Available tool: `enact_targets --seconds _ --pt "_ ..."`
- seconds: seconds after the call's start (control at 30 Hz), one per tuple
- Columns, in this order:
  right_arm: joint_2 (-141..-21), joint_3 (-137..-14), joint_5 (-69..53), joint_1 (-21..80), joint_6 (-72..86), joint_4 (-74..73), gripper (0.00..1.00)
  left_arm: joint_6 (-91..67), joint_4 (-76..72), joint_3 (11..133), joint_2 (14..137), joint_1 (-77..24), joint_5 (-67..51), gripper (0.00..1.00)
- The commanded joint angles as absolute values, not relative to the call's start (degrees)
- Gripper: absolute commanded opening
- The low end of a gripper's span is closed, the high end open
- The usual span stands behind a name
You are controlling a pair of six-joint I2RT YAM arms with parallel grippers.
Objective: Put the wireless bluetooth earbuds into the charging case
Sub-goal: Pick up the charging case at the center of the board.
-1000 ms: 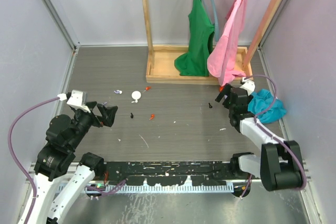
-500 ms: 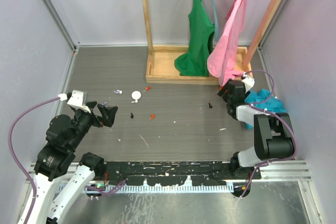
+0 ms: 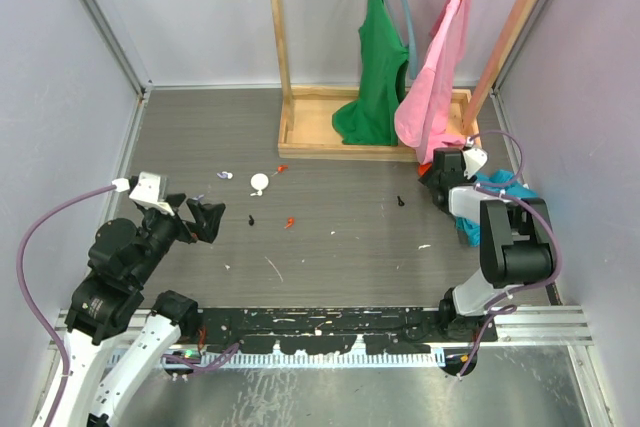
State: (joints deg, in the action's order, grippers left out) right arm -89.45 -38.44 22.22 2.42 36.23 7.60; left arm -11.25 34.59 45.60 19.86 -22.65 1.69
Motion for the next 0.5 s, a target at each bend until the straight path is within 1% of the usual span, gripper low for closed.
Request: enact_targets --seconds 0.0,0.27,0.47 --pt "-91.4 -41.8 23.6 2.1 38.1 4.9 0.63 -10.7 32.9 45.7 19.2 -23.0 1.9 0.98" --pt "-91.0 -42.4 22.3 2.1 37.0 2.1 0.51 -10.7 32.8 45.6 18.9 -23.2 1.8 0.98" --pt "-88.1 -41.5 19.5 3.3 35.5 -1.0 0.49 -10.7 32.8 45.5 18.7 -23.2 1.6 0.98"
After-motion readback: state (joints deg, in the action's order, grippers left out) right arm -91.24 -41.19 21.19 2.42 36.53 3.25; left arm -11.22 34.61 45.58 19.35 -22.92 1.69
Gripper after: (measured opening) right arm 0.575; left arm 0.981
